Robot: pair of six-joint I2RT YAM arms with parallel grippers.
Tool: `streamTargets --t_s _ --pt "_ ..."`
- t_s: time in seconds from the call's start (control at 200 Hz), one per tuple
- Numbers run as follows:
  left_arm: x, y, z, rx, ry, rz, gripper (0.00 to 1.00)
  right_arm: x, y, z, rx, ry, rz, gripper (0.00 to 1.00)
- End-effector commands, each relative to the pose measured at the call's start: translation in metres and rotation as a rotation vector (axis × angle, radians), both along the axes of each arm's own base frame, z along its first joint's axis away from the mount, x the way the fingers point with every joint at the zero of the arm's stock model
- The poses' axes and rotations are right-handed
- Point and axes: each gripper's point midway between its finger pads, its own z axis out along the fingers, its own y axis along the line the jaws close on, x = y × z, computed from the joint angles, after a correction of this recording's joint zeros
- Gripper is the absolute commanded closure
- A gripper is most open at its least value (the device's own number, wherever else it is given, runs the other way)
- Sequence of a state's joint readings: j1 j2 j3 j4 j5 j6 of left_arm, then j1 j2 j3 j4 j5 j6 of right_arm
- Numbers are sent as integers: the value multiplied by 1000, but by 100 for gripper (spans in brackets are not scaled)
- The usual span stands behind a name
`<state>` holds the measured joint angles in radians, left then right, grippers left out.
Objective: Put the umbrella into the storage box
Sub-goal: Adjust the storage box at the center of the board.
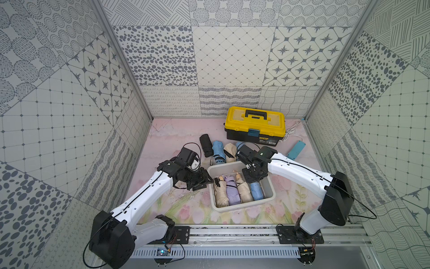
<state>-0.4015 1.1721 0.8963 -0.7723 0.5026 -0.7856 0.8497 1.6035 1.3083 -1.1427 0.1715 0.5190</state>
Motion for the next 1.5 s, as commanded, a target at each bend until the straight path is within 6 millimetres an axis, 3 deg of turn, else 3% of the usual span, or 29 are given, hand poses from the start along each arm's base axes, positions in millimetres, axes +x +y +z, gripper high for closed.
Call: streamTargets --t_s 0.0,0.15,0.29,0.485,0.63,0.76,1.006,1.146,1.291,1.351,1.496 --pt "2 -8 5 -46 -7 -23 56 15 11 -9 34 -67 -32 75" --pt "4 -8 6 -44 -8 -26 61 19 11 -11 47 -94 -54 48" --pt "3 -7 3 -34 -7 -33 65 22 16 7 120 -149 -64 34" --pt "6 -3 0 2 -11 -39 72 32 18 65 299 -306 -84 28" --pt "4 11 -1 107 -26 -80 77 39 -2 102 415 -386 -147 28" --pt "-1 29 -2 204 -31 -115 83 43 -27 119 452 -428 -181 26" --pt "-5 53 -3 263 -27 -138 89 51 -68 114 444 -434 -204 20" --pt "0 65 2 239 -37 -94 90 54 -75 94 349 -405 23 18" --pt "6 68 4 225 -48 -72 90 66 -90 90 339 -430 237 18" --pt "7 68 2 223 -45 -69 86 67 -89 83 336 -421 346 17" --pt "10 63 4 187 -66 -65 61 64 -74 66 298 -447 671 15"
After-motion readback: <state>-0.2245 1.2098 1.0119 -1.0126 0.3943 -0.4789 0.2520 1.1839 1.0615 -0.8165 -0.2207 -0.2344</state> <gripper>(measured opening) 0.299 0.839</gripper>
